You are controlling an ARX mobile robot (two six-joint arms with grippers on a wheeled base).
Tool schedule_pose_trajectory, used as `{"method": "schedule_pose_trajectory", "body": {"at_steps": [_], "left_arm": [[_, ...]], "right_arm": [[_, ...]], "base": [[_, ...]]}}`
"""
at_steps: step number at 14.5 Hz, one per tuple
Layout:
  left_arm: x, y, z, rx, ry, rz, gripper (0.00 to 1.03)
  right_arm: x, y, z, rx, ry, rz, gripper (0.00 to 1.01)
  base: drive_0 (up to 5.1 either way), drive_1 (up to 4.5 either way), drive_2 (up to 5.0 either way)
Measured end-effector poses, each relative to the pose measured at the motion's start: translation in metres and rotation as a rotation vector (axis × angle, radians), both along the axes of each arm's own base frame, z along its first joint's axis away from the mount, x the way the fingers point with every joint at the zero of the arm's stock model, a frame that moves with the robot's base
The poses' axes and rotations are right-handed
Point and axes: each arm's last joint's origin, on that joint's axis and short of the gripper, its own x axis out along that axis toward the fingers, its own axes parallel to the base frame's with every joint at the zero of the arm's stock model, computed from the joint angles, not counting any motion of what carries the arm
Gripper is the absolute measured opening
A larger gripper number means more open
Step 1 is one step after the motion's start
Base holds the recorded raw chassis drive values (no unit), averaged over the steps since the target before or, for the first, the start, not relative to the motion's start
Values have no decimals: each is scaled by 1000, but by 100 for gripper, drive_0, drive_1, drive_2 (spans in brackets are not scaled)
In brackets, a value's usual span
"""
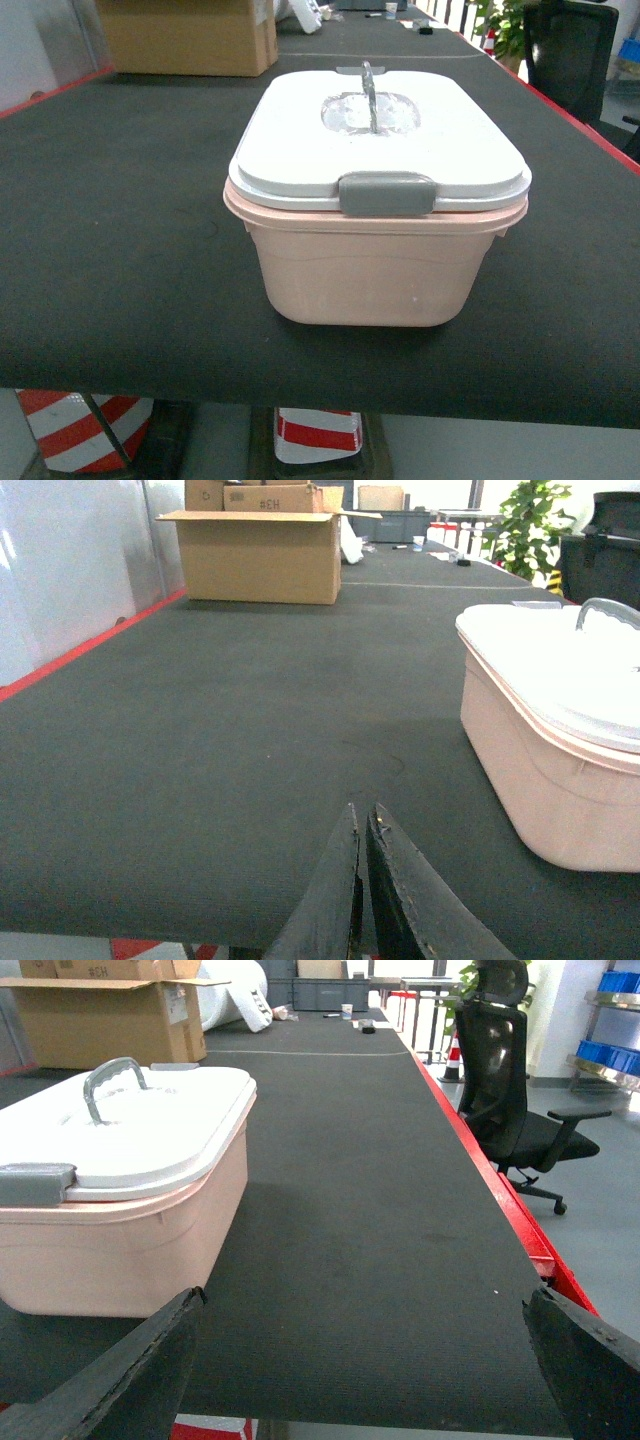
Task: Pick capacitor and pack into box
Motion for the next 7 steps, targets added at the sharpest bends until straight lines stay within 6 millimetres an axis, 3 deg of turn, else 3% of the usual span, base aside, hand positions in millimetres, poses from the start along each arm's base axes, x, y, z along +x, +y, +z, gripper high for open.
{"method": "schedule_pose_trajectory", "body": {"at_steps": [7], "left_arm": [[-18,0,-5,0,28,2,2]], "right_arm": [[0,0,0,0,0,0,98]], "base": [[0,0,0]]}}
